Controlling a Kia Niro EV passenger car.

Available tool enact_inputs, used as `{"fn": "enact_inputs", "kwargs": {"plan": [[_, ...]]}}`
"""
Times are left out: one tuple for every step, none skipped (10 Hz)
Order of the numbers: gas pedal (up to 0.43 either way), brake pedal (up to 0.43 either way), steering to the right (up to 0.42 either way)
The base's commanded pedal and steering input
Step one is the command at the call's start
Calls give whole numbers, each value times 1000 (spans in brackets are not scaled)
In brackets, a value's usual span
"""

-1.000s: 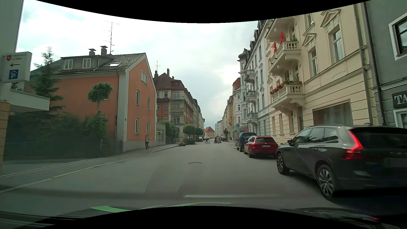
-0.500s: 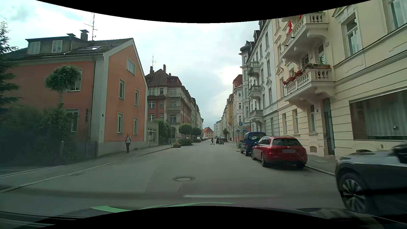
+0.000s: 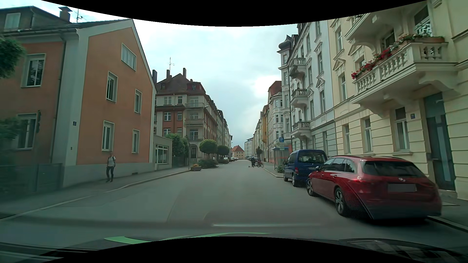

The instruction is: Follow the waypoints while adhering to traffic rules and regulations

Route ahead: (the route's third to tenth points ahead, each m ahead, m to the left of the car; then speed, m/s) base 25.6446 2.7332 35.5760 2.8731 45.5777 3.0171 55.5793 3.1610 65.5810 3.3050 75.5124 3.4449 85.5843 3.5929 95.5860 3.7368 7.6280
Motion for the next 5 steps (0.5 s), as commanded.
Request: {"fn": "enact_inputs", "kwargs": {"plan": [[0,61,5],[0,0,5],[0,0,5],[0,0,3],[0,0,0]]}}
